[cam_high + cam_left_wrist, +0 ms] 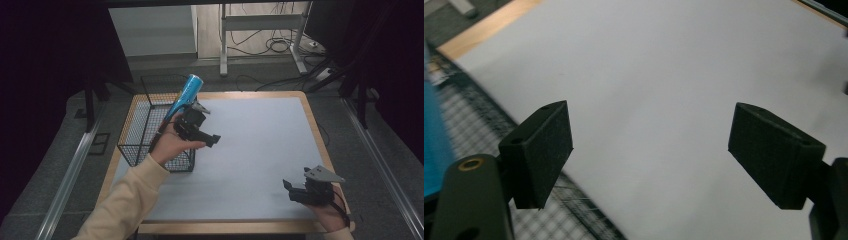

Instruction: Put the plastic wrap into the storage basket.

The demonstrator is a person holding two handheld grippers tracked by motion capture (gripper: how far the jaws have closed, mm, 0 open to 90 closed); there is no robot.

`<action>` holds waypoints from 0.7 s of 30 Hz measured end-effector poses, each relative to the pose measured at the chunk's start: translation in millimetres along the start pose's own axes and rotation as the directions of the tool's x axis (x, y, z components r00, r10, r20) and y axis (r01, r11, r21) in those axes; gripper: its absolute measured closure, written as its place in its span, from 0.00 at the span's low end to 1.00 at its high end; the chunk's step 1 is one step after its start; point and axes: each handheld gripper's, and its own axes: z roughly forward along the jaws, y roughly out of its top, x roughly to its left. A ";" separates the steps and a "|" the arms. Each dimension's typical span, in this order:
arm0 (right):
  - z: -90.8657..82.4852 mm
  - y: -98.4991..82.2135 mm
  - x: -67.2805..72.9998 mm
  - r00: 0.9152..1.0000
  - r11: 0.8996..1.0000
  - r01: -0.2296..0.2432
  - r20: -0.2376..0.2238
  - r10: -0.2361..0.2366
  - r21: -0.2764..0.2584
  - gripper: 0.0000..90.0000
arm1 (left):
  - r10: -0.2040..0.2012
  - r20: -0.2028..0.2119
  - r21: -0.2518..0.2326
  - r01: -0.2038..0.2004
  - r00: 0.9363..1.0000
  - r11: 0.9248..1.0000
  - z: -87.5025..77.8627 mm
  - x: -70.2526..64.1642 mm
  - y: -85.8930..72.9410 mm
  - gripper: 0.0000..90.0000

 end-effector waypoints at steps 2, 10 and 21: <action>0.6 -0.4 0.5 1.000 1.000 0.003 -0.002 -0.003 0.003 0.17 | 0.023 0.026 -0.008 -0.023 0.999 1.000 2.0 -13.4 -4.5 0.20; 0.1 -3.1 -2.3 1.000 1.000 -0.004 0.003 0.004 0.005 0.17 | 0.084 0.146 0.008 -0.086 0.986 0.996 24.5 -56.1 -35.2 0.21; 1.4 -3.6 0.0 1.000 1.000 0.009 0.010 -0.009 0.003 0.17 | 0.066 0.168 0.042 -0.074 0.983 0.996 49.5 -66.3 -81.5 0.21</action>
